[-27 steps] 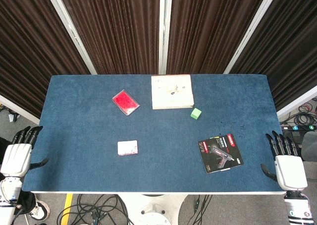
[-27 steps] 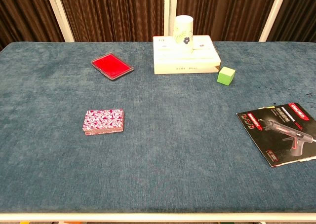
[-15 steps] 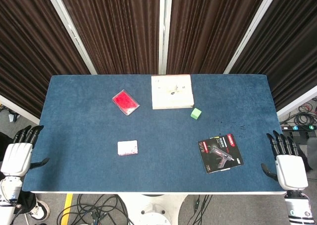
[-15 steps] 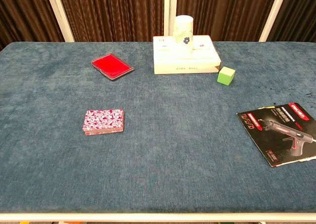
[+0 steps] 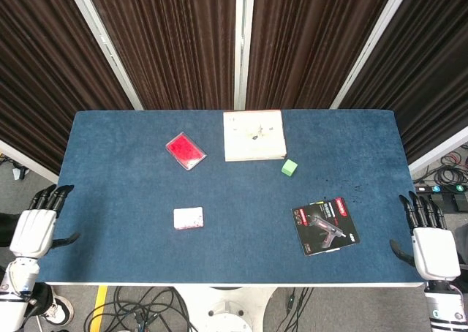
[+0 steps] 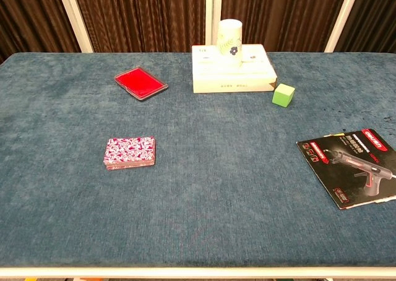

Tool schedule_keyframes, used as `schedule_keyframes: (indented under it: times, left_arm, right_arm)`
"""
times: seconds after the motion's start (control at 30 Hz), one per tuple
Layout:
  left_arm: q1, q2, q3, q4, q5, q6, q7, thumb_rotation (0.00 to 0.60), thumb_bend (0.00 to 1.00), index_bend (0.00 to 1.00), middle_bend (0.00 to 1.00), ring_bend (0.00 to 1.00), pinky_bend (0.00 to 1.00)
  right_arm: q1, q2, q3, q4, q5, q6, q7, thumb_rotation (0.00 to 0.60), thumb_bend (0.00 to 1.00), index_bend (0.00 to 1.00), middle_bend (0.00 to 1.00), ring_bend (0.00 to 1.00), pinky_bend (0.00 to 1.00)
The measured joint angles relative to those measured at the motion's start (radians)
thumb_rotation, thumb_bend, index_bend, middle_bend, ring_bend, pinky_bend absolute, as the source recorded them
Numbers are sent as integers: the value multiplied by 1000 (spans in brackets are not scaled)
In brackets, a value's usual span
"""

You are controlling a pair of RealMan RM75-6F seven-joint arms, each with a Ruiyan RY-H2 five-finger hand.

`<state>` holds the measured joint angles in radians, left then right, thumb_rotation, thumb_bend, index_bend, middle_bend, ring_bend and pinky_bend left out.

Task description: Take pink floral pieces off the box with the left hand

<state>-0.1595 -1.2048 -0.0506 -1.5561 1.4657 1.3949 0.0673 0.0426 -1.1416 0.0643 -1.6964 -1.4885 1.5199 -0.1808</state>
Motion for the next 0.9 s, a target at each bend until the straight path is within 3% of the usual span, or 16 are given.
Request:
schedule_keyframes:
  times: [0.17,0.47,0.7,0.9]
  left_arm:
    - [-23,1,-3,-21,11,-20,38,600,0,83,112,65,119]
    - [-125,-2,-4,-93,39,-155,58,600,0,120,132,65,157]
    - [-211,-134,-21,-88,58,-228,110,600,0,184,228,114,182]
    - [-286,-233,-34,-33,37,-319,124,600,0,189,230,114,182]
  right_arm:
    - [1,-1,1,-1,2,-3,-5,600,136,0,0,0,0]
    - [1,7,10,-12,10,2,-9,600,137,0,0,0,0]
    - [-1,9,10,-6,20,-3,-3,600,139,0,0,0,0]
    - [-4,16,13,2,27,-3,16,600,139,0,0,0,0]
